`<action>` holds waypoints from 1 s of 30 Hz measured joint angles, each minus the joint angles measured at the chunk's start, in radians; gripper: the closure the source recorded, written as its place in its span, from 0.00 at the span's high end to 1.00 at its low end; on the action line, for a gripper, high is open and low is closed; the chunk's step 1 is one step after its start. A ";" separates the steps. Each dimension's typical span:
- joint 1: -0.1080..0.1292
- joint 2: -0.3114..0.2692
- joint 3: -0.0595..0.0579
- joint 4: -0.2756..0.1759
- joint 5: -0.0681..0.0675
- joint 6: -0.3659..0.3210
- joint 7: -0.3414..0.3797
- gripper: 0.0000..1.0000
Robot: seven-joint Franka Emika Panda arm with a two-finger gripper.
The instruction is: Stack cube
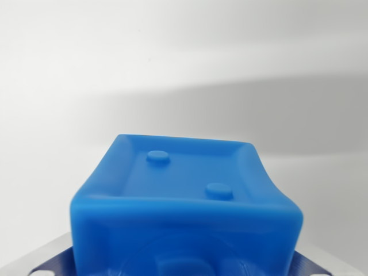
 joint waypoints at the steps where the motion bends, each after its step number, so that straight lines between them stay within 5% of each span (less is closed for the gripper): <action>1: -0.001 0.007 0.000 0.007 0.000 -0.001 -0.003 0.00; 30: -0.018 0.122 -0.008 0.184 0.000 -0.065 -0.113 0.00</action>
